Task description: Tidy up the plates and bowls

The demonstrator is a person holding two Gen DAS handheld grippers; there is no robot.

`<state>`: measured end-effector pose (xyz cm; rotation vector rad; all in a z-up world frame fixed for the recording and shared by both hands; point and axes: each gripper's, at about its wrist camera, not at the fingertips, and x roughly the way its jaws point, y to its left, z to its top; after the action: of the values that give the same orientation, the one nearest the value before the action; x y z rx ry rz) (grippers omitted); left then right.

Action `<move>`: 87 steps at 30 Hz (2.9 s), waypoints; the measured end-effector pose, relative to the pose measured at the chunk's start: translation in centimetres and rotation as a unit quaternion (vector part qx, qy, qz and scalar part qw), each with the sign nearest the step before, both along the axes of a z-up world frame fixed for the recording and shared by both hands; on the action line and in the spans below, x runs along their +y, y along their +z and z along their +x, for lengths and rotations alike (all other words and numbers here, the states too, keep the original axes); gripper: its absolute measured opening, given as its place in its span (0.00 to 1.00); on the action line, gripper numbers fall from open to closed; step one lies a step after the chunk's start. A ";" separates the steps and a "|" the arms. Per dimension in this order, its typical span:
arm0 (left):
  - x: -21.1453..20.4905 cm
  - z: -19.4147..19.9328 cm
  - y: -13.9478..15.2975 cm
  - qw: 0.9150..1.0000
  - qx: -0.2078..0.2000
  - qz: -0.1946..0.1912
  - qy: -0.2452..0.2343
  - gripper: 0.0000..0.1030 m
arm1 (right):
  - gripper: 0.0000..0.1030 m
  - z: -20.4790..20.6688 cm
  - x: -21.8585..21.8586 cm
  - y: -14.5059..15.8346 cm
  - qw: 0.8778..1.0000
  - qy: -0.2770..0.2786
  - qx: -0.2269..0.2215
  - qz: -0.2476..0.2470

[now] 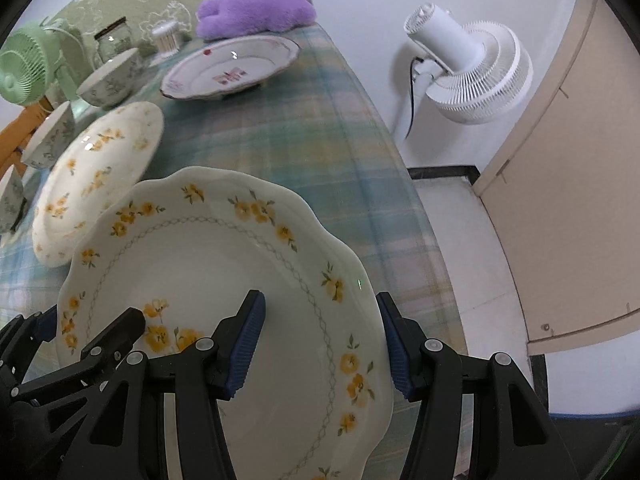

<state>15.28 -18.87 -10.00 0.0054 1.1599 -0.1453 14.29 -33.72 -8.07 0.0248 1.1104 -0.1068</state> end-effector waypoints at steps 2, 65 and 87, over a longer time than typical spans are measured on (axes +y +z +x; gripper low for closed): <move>-0.5 0.2 0.0 1.000 -0.001 0.008 -0.004 0.69 | 0.58 0.0 -0.5 -0.4 1.000 -0.003 0.008 0.002; 13.5 15.4 -0.5 0.997 -0.018 0.047 0.066 0.86 | 0.81 17.3 15.3 -0.1 0.998 0.050 -0.009 0.031; 18.3 10.8 0.2 0.997 -0.003 0.053 0.063 0.73 | 0.71 13.2 19.6 0.6 0.998 0.054 0.000 0.022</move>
<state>26.06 -0.58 -9.76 0.0262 1.1574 0.0272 27.48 -14.14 -7.51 0.0036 1.1108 0.0135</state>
